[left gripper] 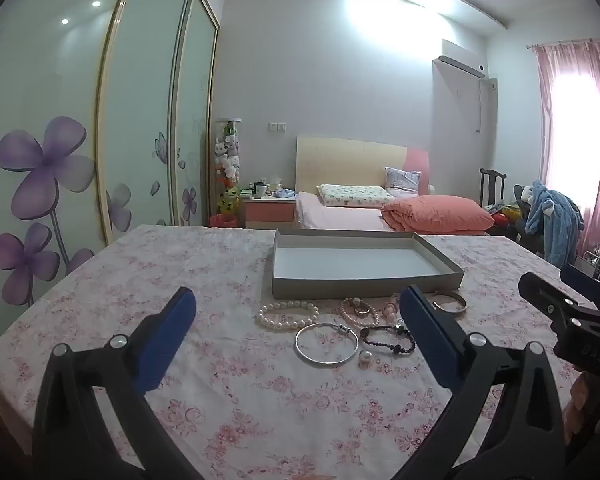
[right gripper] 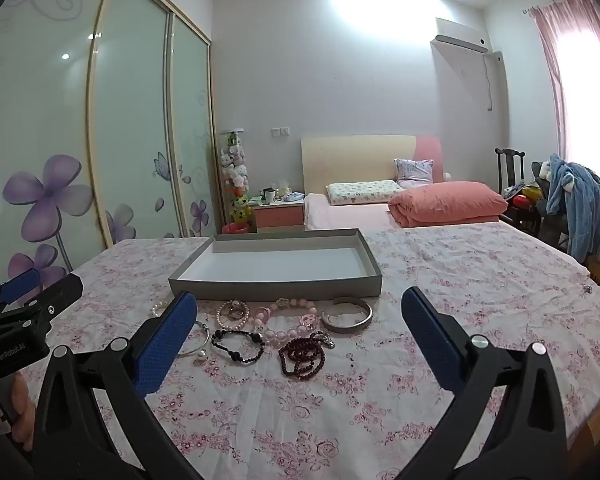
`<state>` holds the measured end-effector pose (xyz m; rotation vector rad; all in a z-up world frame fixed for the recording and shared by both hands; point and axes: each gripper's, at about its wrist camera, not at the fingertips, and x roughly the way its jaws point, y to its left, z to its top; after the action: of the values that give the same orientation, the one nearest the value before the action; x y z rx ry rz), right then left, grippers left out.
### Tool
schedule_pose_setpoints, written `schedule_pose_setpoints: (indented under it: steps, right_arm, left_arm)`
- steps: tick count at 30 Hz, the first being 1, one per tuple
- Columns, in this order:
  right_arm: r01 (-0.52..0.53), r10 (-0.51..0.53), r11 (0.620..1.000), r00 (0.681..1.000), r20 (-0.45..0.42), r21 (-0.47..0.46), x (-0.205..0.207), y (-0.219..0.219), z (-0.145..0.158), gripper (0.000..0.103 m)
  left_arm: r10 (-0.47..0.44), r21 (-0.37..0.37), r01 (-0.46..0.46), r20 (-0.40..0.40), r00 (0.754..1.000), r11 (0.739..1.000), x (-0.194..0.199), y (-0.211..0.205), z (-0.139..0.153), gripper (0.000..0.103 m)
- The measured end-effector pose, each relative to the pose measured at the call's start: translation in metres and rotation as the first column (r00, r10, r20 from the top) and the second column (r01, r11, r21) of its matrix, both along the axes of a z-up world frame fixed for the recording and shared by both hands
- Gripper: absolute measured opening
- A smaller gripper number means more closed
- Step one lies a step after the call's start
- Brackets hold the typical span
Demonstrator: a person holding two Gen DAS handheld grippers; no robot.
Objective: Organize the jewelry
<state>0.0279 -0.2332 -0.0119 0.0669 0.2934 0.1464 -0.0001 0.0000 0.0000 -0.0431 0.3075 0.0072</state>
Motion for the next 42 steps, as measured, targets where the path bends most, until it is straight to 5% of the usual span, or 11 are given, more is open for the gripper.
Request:
schedule_pose_setpoints:
  steps: [42]
  right_arm:
    - [0.001,-0.001,1.000,1.000,-0.004,0.005,-0.0004,-0.0015,-0.0015,0.101]
  left_arm:
    - [0.005,-0.006,-0.005,-0.005,1.000,1.000,-0.0017,0.0008,-0.0002,0.099]
